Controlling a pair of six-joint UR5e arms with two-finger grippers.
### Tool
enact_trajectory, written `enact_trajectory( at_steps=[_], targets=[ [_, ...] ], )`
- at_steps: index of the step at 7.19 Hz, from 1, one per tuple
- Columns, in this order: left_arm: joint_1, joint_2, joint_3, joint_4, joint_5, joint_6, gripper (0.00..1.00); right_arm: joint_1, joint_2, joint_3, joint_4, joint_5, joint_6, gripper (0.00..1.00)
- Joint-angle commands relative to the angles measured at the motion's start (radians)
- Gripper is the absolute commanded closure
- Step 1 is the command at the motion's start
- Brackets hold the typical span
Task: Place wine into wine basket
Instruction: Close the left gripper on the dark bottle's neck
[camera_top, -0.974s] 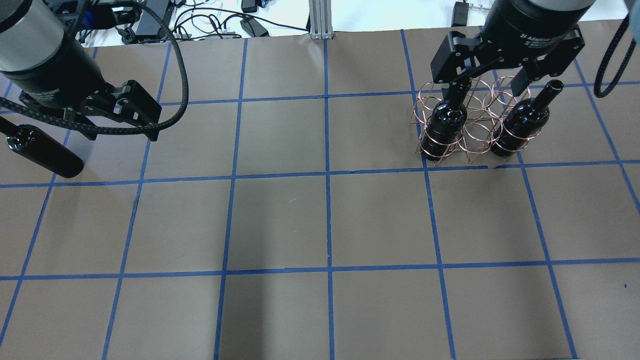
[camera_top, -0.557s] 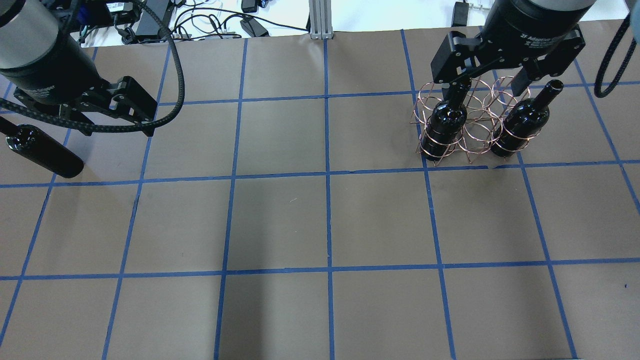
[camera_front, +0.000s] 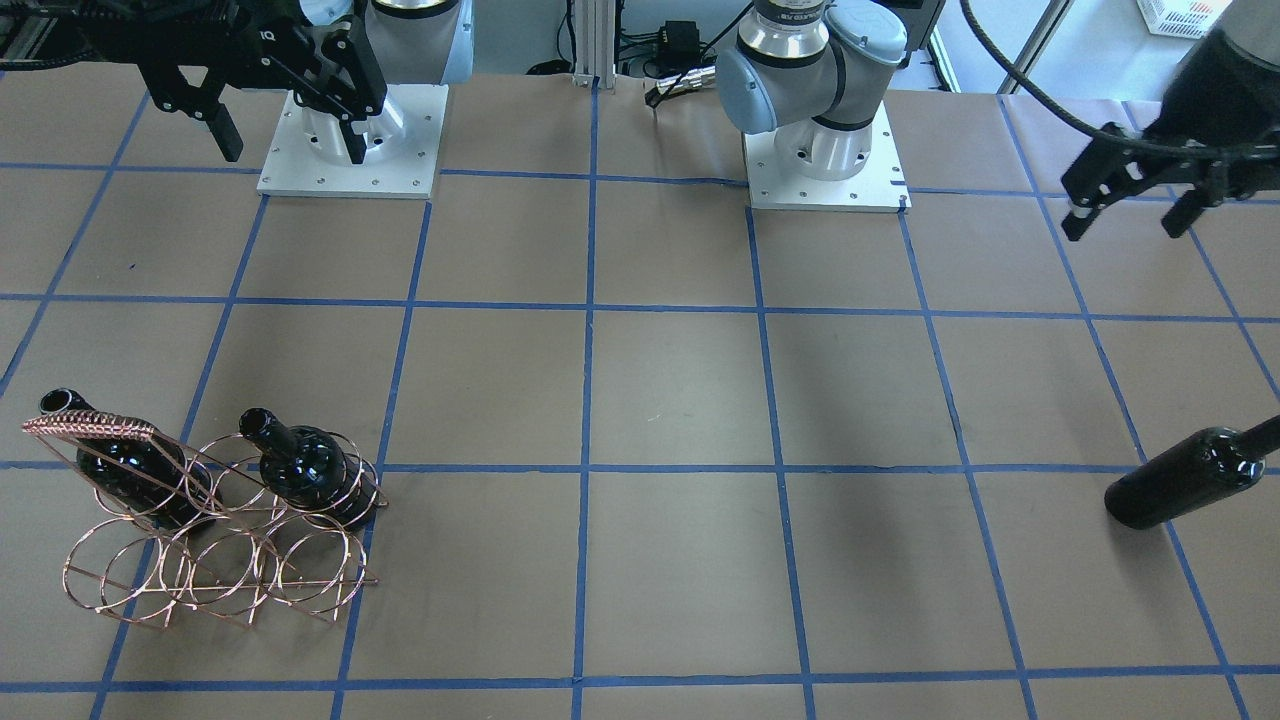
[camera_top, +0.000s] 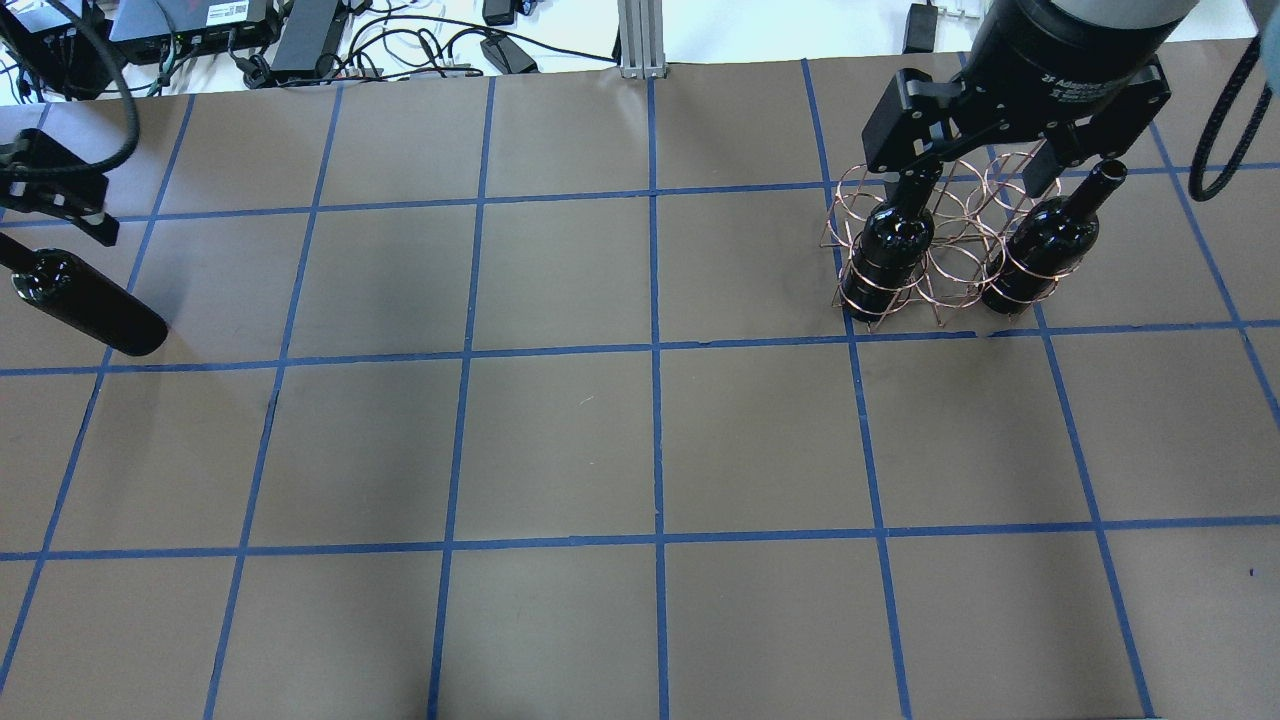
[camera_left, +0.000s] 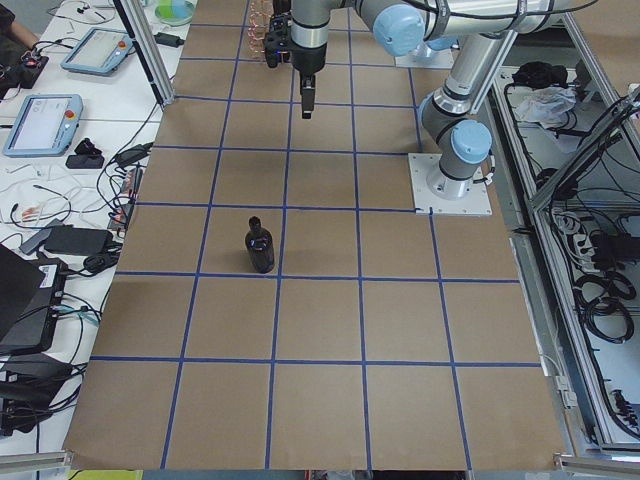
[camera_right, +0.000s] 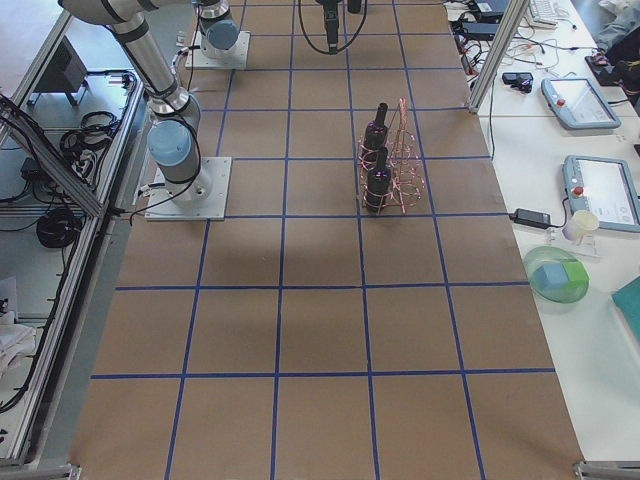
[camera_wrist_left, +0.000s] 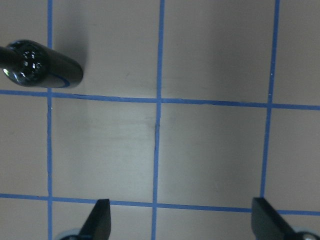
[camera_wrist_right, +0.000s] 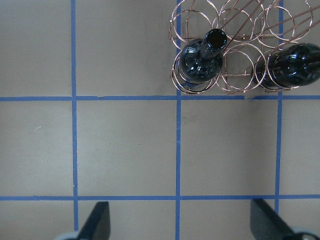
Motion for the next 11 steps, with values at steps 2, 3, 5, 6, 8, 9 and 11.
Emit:
enact_trajectory(
  at_steps=[2,3,5,6,8,9,11],
  targets=[
    [0.188,-0.159,0.105,0.07,-0.009,0.214,0.0,0.0,-0.016,0.027,-0.003,-0.001,0.001,0.0],
    [0.213,-0.21,0.137,0.095,-0.011,0.255,0.0,0.0,-0.016,0.027,-0.003,-0.001,0.001,0.0],
    [0.264,-0.331,0.202,0.136,-0.016,0.277,0.0,0.0,-0.014,0.027,-0.003,-0.001,0.001,0.0],
    [0.264,-0.368,0.205,0.152,-0.067,0.265,0.0,0.0,-0.014,0.027,-0.003,-0.001,0.001,0.0],
    [0.264,-0.408,0.204,0.196,-0.085,0.232,0.0,0.0,-0.014,0.027,-0.019,-0.001,0.001,0.0],
    [0.261,-0.416,0.2,0.199,-0.092,0.186,0.0,0.0,-0.014,0.027,-0.019,-0.001,0.002,0.0],
    [0.256,-0.427,0.191,0.215,-0.097,0.146,0.0,-0.001,-0.014,0.027,-0.019,-0.001,0.002,0.0]
  ],
)
